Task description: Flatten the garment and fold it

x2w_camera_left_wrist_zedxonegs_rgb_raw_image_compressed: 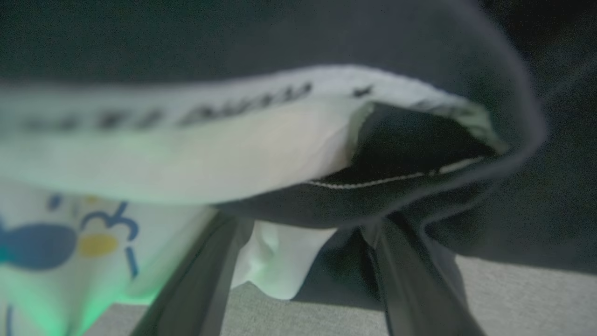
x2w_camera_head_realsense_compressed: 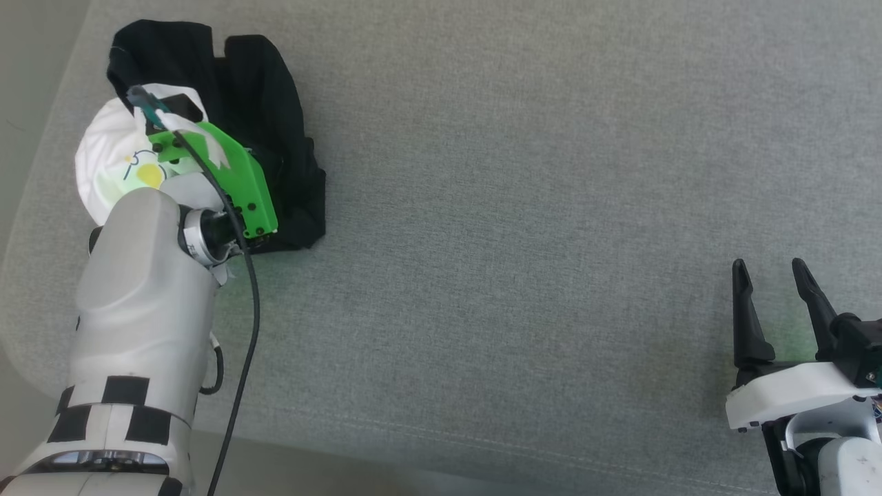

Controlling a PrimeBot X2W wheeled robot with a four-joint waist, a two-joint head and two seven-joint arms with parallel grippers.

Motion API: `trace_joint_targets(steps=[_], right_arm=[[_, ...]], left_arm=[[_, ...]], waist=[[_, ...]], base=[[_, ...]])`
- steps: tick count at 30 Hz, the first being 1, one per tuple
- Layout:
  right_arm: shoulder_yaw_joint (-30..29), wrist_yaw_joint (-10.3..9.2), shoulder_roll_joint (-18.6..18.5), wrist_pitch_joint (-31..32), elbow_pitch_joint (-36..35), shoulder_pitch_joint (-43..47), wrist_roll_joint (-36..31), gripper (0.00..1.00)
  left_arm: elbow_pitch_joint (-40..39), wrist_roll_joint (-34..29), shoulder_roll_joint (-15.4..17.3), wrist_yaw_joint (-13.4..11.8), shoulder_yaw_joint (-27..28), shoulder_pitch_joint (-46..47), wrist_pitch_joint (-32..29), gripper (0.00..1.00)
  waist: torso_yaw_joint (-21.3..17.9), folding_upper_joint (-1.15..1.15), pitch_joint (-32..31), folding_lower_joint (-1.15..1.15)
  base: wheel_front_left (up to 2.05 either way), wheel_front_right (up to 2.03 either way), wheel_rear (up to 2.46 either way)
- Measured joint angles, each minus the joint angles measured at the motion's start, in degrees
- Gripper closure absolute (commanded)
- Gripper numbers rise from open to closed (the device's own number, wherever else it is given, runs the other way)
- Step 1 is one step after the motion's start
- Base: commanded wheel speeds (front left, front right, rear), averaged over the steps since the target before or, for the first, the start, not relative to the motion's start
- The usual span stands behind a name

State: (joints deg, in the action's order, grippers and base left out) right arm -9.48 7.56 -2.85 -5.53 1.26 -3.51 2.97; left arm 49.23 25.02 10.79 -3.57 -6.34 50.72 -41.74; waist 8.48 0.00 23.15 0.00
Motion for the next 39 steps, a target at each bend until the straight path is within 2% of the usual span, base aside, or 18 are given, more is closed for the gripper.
trace_joint_targets(steps=[2, 3, 4, 5, 13, 15, 18, 24, 28, 33, 39], right_arm=[[0.05, 0.00, 0.01, 0.07, -0.19, 0.00, -0.01, 0.00], [0.00, 0.00, 0.01, 0.07, -0.20, 0.00, -0.01, 0.00], [0.03, 0.00, 0.01, 0.07, -0.20, -0.01, -0.01, 0.00], [-0.01, 0.00, 0.00, 0.07, -0.18, 0.00, -0.01, 0.00], [0.83, 0.00, 0.00, 0.04, 1.31, 0.08, -0.08, 0.00], [1.40, 0.00, -0.01, 0.03, 2.20, 0.16, -0.02, 0.00], [2.33, 0.00, 0.02, -0.15, 3.82, 0.34, 0.52, 0.00], [3.70, 0.00, 0.02, -1.63, 7.33, 0.98, 2.45, 0.00], [4.07, 0.00, 0.02, -2.85, 9.96, 1.88, 3.57, 0.00], [4.47, 0.00, 0.04, -4.16, 12.91, 2.37, 4.61, 0.00], [4.25, 0.00, 0.02, -5.35, 15.34, 2.41, 5.12, 0.00]], left_arm=[[-0.12, 1.09, 0.10, -0.04, 0.51, -0.01, 0.51, 0.00], [-0.40, 1.24, 0.13, -0.04, 0.60, -0.05, 1.52, 0.72], [-0.60, 1.45, 0.00, -0.11, 1.08, -0.22, 3.26, 1.00], [-0.58, 1.87, -0.23, -0.11, 1.48, -0.35, 4.48, 1.00], [-1.45, 4.48, -3.45, -0.40, 5.67, -3.30, 26.09, 1.00], [-2.04, 4.49, -3.30, 0.31, 6.26, -3.11, 30.91, 1.00], [-4.04, 4.24, -1.37, 1.72, 6.39, -0.99, 35.39, 1.00], [-10.36, 1.75, 3.27, 5.15, 4.79, 6.78, 37.53, 1.00], [-14.92, 1.38, 3.96, 7.58, 2.57, 12.71, 36.11, 1.00], [-19.58, 1.63, 2.76, 9.29, -0.66, 19.05, 34.74, 1.00], [-20.82, 3.12, -1.27, 10.09, -3.54, 23.68, 34.17, 1.00]], waist=[[-0.27, 0.00, 0.88, 0.00], [-0.34, 0.00, 1.24, 0.00], [-0.30, 0.00, 1.46, 0.00], [-0.19, 0.00, 1.52, 0.00], [1.59, 0.00, -0.80, 0.01], [2.22, 0.00, -2.12, 0.01], [3.20, 0.00, -4.85, 0.00], [3.97, 0.00, -10.36, 0.00], [3.57, 0.00, -13.90, 0.00], [1.49, 0.00, -17.12, 0.00], [-3.35, 0.00, -19.35, 0.00]], base=[[0.00, 0.00, 0.00], [0.00, 0.00, 0.00], [0.00, 0.00, 0.00], [0.00, 0.00, 0.00], [0.00, 0.00, 0.00], [0.00, 0.00, 0.00], [0.00, 0.00, 0.00], [0.00, 0.00, 0.00], [0.00, 0.00, 0.00], [0.00, 0.00, 0.00], [0.00, 0.00, 0.00]])
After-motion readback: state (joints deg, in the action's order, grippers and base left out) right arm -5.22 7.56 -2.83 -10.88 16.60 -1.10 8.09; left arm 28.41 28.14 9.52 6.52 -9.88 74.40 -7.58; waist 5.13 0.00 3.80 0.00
